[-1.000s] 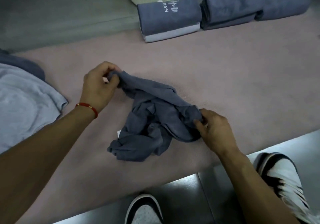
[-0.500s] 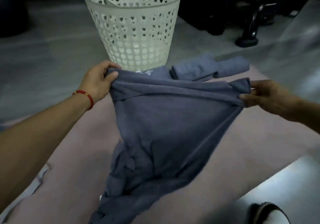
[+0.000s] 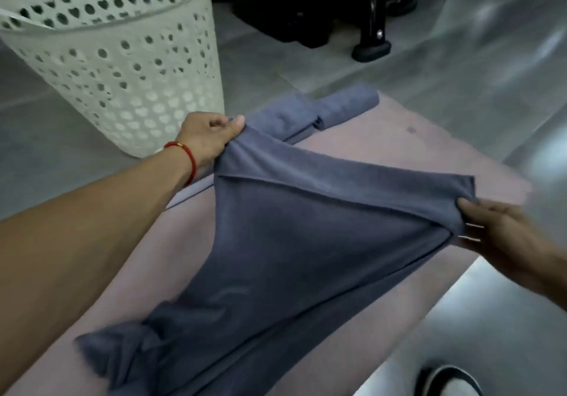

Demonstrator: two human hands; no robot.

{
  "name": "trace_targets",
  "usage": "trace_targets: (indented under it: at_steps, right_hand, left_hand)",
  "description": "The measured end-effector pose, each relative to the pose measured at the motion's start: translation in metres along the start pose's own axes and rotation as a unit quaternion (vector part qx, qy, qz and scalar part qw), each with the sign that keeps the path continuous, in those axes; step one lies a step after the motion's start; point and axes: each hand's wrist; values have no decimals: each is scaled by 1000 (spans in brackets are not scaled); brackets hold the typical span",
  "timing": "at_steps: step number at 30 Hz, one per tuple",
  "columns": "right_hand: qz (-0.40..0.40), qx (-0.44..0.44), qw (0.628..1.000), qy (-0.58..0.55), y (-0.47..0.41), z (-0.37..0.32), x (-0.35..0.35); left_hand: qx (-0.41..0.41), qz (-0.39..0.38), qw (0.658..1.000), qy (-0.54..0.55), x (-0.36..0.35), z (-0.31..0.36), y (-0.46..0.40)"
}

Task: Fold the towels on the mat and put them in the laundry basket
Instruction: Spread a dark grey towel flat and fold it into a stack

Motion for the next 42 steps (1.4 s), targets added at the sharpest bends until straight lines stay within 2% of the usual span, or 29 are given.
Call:
trace_targets:
  at_steps: [3,6,9,11,16,23,26,31,34,36,39,42]
  right_hand:
    - [59,-23,998,-4,-15,59,22]
    - [89,-47,995,9,-21,104,33]
    - [108,-51,992,36,-27,128,41]
    - [106,-53,992,34,-28,133,45]
    - [151,-5,988,23,-30,136,53]
    - [222,54,973,-36,-63,118,80]
    - [245,51,966,-59,-79,102,97]
    - [296,56,943,-139,-113,75,118]
    - [333,50,927,-163,-136,69,130]
    - [339,26,933,-116,-146,72,135]
    - [326,-5,943,60,-147,83,131]
    - [326,13,932,156,-142,92,121]
  left_hand:
    - [87,-169,982,16,-55,-18,-8]
    - [139,-220,964,-55,-98,-52,-14]
    - [106,-202,949,-220,-128,-80,-19]
    - [76,-155,928,-331,-137,-79,-23]
    - [-45,-59,892,-446,-163,-40,-54]
    - [-135,-5,879,-457,-236,41,-125]
    - [-149,11,890,-430,-270,69,-147]
    - [-108,38,936,-333,-323,92,-189]
    - [-119,4,941,-317,-349,96,-202]
    - [-111,-30,930,-348,-362,92,-200]
    - [-64,-85,896,-432,-370,64,-186]
    - [-41,-88,876,-473,-368,31,-178]
Point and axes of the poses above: each hand's wrist, its own y-axis away from the middle knuckle, its own x-axis out of the back of the hand, z = x × y, and after that the axes turned 11 degrees about -y, right-handed
